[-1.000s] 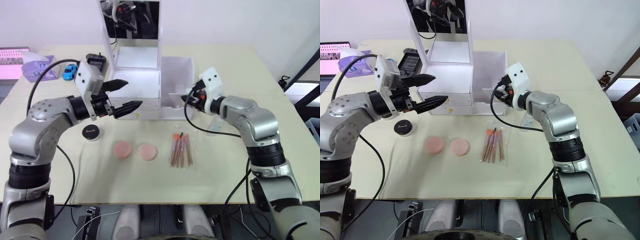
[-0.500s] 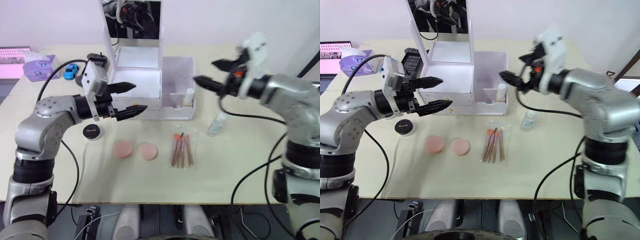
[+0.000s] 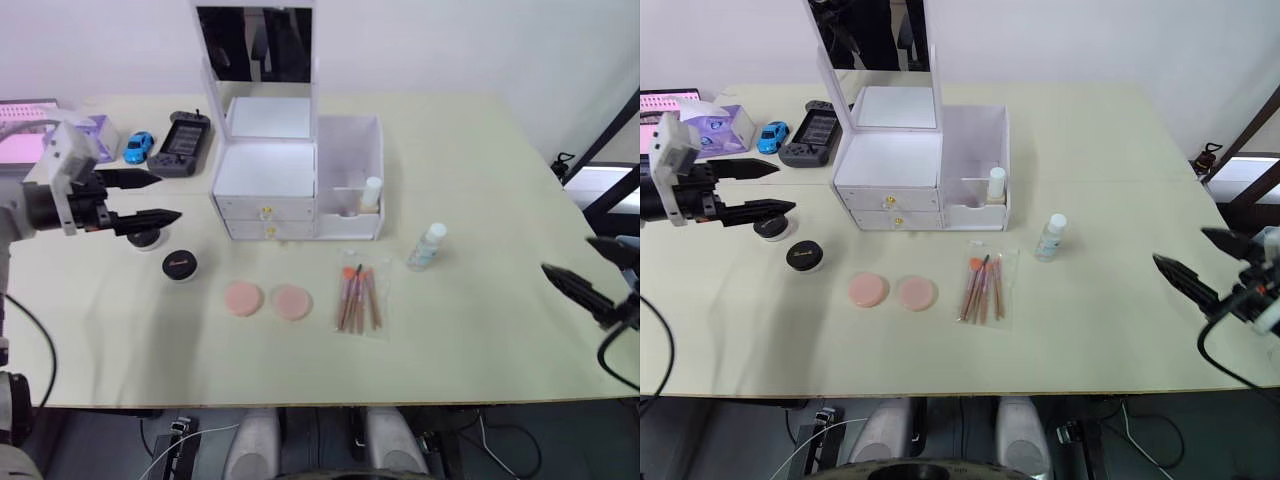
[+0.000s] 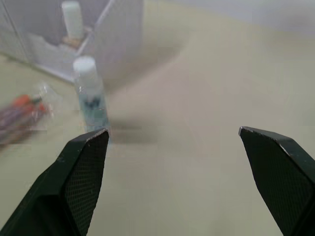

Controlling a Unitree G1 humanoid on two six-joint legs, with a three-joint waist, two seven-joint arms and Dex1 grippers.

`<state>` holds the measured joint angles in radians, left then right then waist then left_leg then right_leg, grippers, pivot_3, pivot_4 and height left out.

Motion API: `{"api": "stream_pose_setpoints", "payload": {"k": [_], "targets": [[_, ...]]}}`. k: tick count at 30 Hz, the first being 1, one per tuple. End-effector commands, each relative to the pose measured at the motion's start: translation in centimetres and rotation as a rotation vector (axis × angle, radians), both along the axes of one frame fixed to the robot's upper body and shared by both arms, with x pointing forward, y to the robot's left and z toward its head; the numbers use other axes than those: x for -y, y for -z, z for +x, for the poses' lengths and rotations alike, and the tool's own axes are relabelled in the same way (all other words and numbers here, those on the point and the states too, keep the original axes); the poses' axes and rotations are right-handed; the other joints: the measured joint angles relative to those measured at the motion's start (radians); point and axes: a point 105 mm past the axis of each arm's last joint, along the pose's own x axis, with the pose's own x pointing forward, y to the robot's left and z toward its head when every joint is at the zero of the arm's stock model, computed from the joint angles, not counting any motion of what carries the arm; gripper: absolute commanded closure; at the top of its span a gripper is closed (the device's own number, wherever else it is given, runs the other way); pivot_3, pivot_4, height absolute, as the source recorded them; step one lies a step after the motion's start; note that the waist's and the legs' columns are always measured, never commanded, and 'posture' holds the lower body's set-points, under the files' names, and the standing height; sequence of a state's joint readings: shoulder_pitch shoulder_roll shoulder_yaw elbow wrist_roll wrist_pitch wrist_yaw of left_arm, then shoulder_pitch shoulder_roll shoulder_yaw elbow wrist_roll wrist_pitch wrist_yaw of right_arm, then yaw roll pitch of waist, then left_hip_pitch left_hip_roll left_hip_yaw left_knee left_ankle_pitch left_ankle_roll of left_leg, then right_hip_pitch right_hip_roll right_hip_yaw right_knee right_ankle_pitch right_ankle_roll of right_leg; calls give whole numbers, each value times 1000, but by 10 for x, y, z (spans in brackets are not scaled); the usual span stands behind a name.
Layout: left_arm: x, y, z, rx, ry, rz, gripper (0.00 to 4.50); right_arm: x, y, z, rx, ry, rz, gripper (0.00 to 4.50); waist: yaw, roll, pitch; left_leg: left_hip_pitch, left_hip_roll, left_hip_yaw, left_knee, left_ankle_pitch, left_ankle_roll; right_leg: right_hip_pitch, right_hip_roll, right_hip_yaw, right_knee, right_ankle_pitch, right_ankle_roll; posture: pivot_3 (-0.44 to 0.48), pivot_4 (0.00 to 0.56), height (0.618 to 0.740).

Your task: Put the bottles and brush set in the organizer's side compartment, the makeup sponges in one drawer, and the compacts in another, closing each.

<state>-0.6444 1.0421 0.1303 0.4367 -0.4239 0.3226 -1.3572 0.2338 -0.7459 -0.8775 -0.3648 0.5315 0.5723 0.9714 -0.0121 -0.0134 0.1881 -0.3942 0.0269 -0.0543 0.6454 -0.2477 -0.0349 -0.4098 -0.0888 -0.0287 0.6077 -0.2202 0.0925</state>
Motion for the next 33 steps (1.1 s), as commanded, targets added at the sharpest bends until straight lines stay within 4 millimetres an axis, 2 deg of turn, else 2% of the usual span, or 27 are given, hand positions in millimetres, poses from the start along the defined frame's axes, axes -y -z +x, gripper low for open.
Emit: {"api": "stream_pose_setpoints", "payload": {"k": [1,5,9,12,16,19,21,26,28,30,33], "targets": [[-12,-12,-1,53,-3,32,0,14,-5,-6,51,39,-49,22,-1,1,0,1,1,0,0,0,-1,1,0,0,-3,1,-1,0,150,740],[-14,-10,-1,54,5,20,0,14,-6,-3,65,28,-65,22,-2,1,0,0,3,4,-1,-1,-2,2,0,-1,-10,2,-3,0,150,740],[3,-13,1,70,56,-25,0,3,-14,6,88,-13,-69,22,2,0,0,0,4,9,-2,0,0,1,-1,0,-9,4,-4,0,150,740],[35,-25,5,110,131,-96,0,-15,-26,12,114,-79,-51,22,11,0,0,0,4,9,-4,0,0,0,0,0,-8,6,-8,0,150,740],[88,-39,0,130,275,-188,0,-41,-35,24,92,-136,-24,22,24,0,0,2,4,8,-7,0,0,0,2,0,-7,6,-7,0,150,740],[138,-31,-10,155,409,-118,0,-70,-45,38,107,-182,-30,22,24,-1,0,3,4,8,-7,0,0,1,2,0,-7,6,-7,0,150,740],[157,-30,-19,144,474,-120,0,-84,-46,42,109,-211,-49,22,24,-1,0,3,4,8,-7,0,0,1,2,0,-7,6,-7,0,150,740],[186,-26,-36,107,570,-161,0,-113,-28,46,32,-281,-72,22,22,-1,0,3,4,8,-9,0,0,1,3,0,-8,5,-7,0,150,740],[193,-24,-42,90,595,-173,0,-116,-18,51,7,-277,-78,22,23,-1,0,3,4,7,-9,0,0,1,3,1,-8,5,-7,0,150,740],[200,-22,-49,74,619,-189,0,-116,-5,63,-4,-220,-18,22,22,-1,0,3,4,7,-9,0,0,1,3,1,-8,5,-7,0,150,740],[204,-22,-49,75,597,-212,0,-119,12,72,-17,-179,1,22,23,-1,0,3,4,7,-8,0,0,1,3,1,-8,4,-4,0,150,740]]}}
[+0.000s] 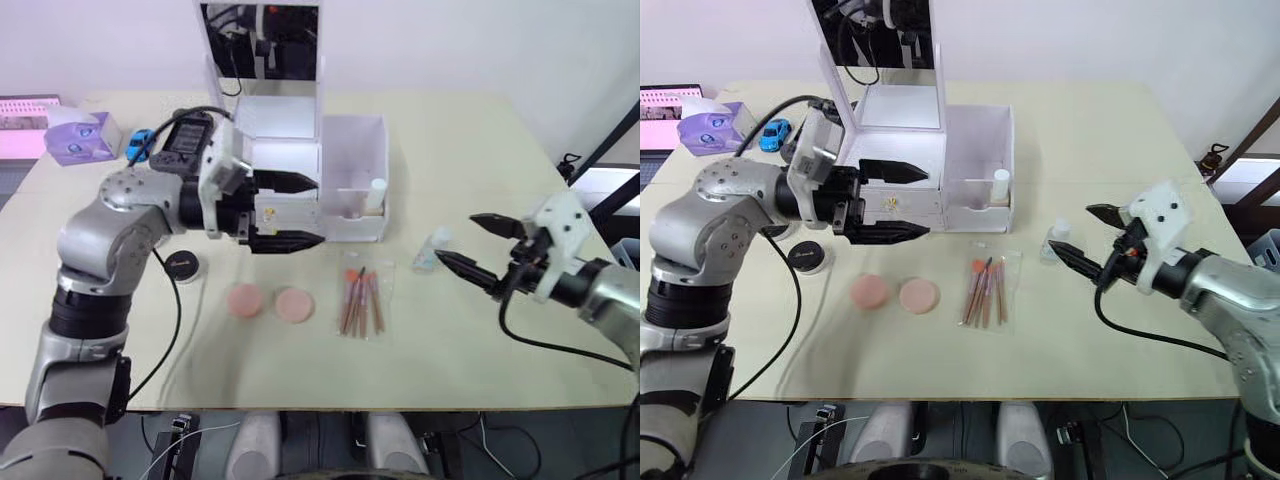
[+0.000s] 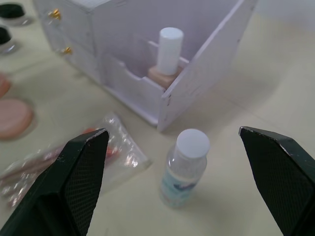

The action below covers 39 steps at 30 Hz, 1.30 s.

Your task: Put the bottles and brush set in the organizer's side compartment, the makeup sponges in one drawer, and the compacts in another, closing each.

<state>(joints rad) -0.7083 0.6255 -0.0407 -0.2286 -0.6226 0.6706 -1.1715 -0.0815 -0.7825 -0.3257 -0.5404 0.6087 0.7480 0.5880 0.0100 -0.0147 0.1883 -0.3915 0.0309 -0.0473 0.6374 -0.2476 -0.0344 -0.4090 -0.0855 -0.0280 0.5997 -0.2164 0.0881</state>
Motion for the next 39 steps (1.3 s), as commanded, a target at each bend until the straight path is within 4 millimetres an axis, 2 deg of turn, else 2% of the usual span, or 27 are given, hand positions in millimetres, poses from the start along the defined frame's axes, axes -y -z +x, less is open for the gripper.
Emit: {"api": "stream_pose_setpoints", "payload": {"k": [1,5,8,11,25,27,29,35,39], "targets": [[3,-8,-3,17,-21,-30,0,-2,6,10,28,50,10,22,1,0,0,0,0,0,0,0,0,0,0,0,0,0,0,0,150,740],[3,-7,-6,8,-21,-25,0,-6,7,17,47,70,6,22,1,0,0,0,0,-1,1,0,0,0,1,0,1,0,0,0,150,740],[3,-7,-6,11,-31,-22,0,-10,7,21,53,69,4,925,0,0,0,0,0,-2,0,0,0,0,2,0,1,1,-1,0,150,740],[2,-8,-4,19,-45,-22,0,-7,8,25,55,81,-3,2385,0,0,0,0,0,-3,0,0,0,0,2,0,1,2,-3,0,150,740],[0,-7,2,27,-74,-36,0,2,17,24,27,90,26,2385,1,0,0,0,0,-3,0,0,0,0,3,0,1,2,-3,0,150,740],[1,-7,3,20,-75,-49,0,2,17,24,19,83,38,2954,1,0,0,0,0,-3,0,0,0,0,3,0,1,2,-3,0,150,740],[2,-6,4,20,-72,-46,0,2,19,23,9,79,45,3753,1,0,0,0,0,-3,0,0,0,0,3,0,1,2,-3,0,150,740],[2,-4,6,21,-77,-47,0,0,15,22,10,65,59,3805,1,0,0,0,0,-3,0,0,0,0,3,0,1,2,-3,0,150,740],[-6,-4,10,15,-113,-52,0,-10,-8,18,37,-15,88,3805,-1,0,0,0,0,-3,0,0,0,0,3,0,1,2,-3,0,150,740]]}}
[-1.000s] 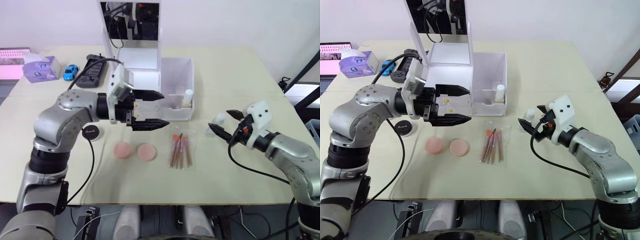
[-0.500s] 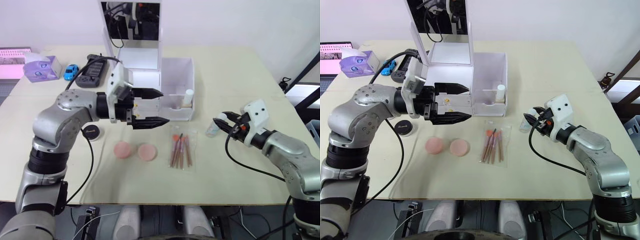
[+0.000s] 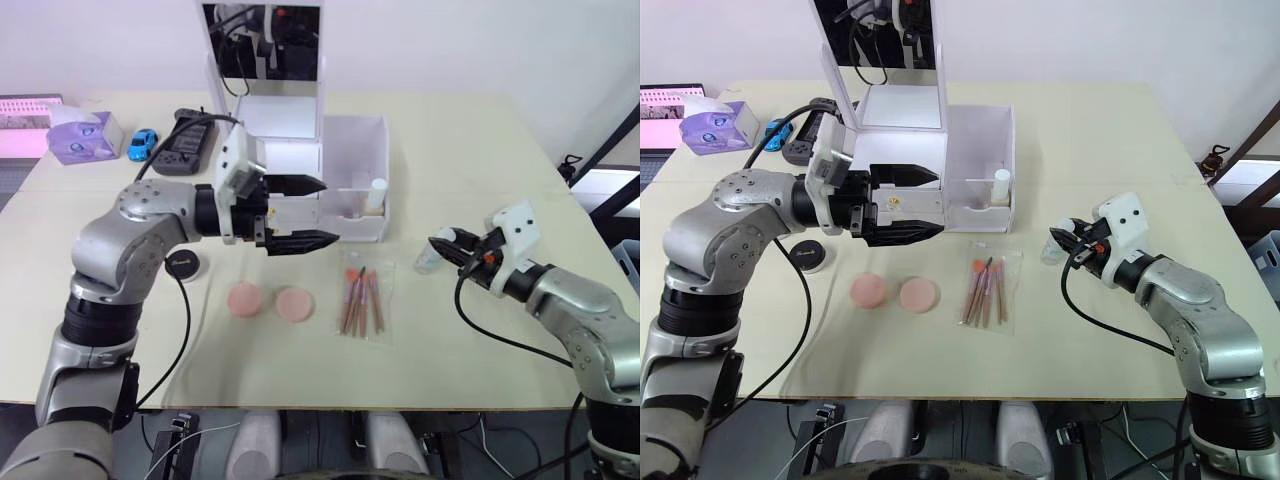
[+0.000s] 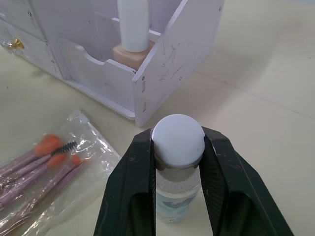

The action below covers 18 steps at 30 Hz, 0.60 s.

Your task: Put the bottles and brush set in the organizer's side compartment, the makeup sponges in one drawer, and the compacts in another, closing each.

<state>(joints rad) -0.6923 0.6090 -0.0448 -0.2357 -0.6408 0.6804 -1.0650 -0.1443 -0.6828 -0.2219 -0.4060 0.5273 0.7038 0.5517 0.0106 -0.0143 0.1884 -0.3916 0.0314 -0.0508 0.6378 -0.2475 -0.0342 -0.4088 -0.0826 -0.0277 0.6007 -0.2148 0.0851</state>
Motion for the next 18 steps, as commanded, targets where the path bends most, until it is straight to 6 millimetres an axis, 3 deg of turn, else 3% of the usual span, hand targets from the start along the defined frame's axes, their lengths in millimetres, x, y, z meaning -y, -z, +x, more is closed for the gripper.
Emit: {"api": "stream_pose_setpoints", "payload": {"k": [1,6,10,18], "targets": [[-11,-5,4,30,-46,-14,0,-11,-40,-7,86,-94,31,3805,-3,0,0,0,0,0,0,0,0,0,0,0,0,0,0,0,150,740],[-37,3,14,27,-146,16,0,-42,-85,-20,94,-314,73,3805,-15,1,0,0,1,-1,0,0,0,-1,1,0,1,1,-1,0,150,740],[-61,8,17,30,-239,32,0,-73,-120,-15,146,-433,89,3805,-25,1,1,1,1,-2,0,0,0,-1,1,0,1,1,-2,0,150,740],[-80,12,7,39,-343,22,0,-117,-122,26,143,-456,51,3805,-22,0,0,-1,1,-2,-2,0,0,-2,1,0,0,1,-2,0,150,740]]}}
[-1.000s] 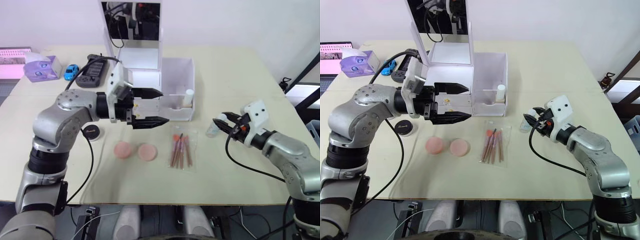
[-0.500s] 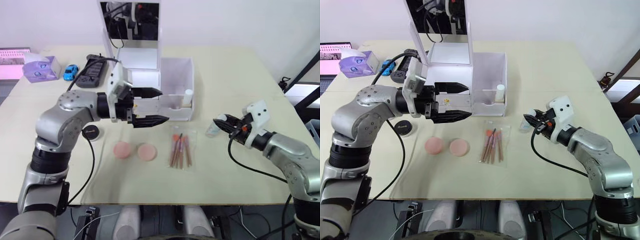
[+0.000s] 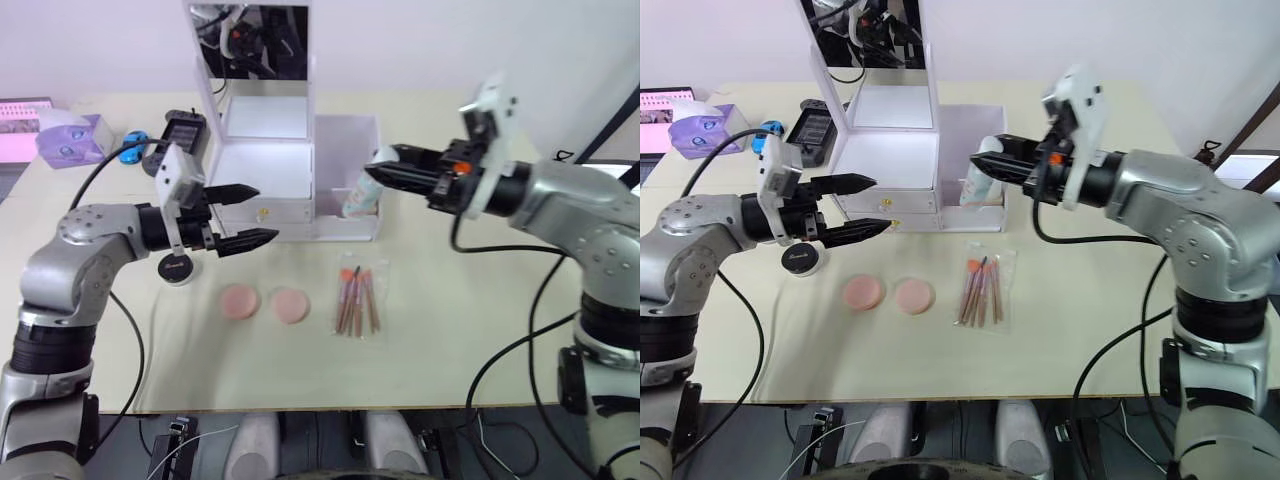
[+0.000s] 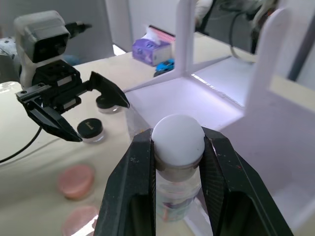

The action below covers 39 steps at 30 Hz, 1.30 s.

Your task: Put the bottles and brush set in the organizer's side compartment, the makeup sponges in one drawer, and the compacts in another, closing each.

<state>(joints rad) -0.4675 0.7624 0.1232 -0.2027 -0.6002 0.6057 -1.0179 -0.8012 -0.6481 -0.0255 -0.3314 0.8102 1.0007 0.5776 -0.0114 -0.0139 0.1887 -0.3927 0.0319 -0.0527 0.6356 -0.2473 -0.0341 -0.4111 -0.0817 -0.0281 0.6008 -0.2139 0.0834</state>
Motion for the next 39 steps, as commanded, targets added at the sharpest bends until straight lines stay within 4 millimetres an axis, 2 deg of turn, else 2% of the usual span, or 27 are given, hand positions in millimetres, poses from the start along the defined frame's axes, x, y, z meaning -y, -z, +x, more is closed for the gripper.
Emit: {"api": "stream_pose_setpoints", "payload": {"k": [1,3,11,18,28,33,35,36,39], "targets": [[-2,-13,-9,71,-25,-9,0,-6,-6,22,52,48,-30,3805,0,0,0,-1,0,0,0,0,0,0,0,0,0,0,0,0,150,740],[-4,-13,-13,73,-45,-13,0,-6,-2,40,45,89,-49,3805,-1,0,0,0,0,1,0,0,0,0,0,0,0,0,0,0,150,740],[-5,-11,-23,70,-79,16,0,-16,16,71,41,81,-115,3805,-5,0,0,0,0,1,-2,0,0,-2,0,0,1,0,0,0,150,740],[-7,-13,-26,73,-95,30,0,-28,31,84,73,65,-184,3805,-5,0,0,1,0,1,-3,0,0,-3,1,0,2,0,0,0,150,740],[-2,-20,-20,94,-83,22,0,-35,47,84,78,27,-266,3805,-4,0,0,1,0,0,-3,1,-2,-3,1,0,3,0,0,0,150,740],[0,-16,-20,78,-67,28,0,-32,39,82,67,26,-230,1444,-5,0,0,1,0,0,-3,1,-2,-3,1,0,4,0,0,0,150,740],[-1,-16,-19,78,-67,30,0,-29,33,81,71,25,-215,353,-5,0,0,1,0,1,-3,1,-2,-4,1,0,6,0,0,0,150,740],[-2,-16,-18,79,-68,31,0,-27,29,79,74,24,-208,61,-5,0,0,1,0,1,-3,1,-2,-4,1,0,6,0,0,0,150,740],[-3,-17,-15,82,-66,34,0,-19,15,74,79,17,-176,61,-2,0,0,1,0,0,-3,1,-2,-6,1,1,10,0,0,0,150,740]]}}
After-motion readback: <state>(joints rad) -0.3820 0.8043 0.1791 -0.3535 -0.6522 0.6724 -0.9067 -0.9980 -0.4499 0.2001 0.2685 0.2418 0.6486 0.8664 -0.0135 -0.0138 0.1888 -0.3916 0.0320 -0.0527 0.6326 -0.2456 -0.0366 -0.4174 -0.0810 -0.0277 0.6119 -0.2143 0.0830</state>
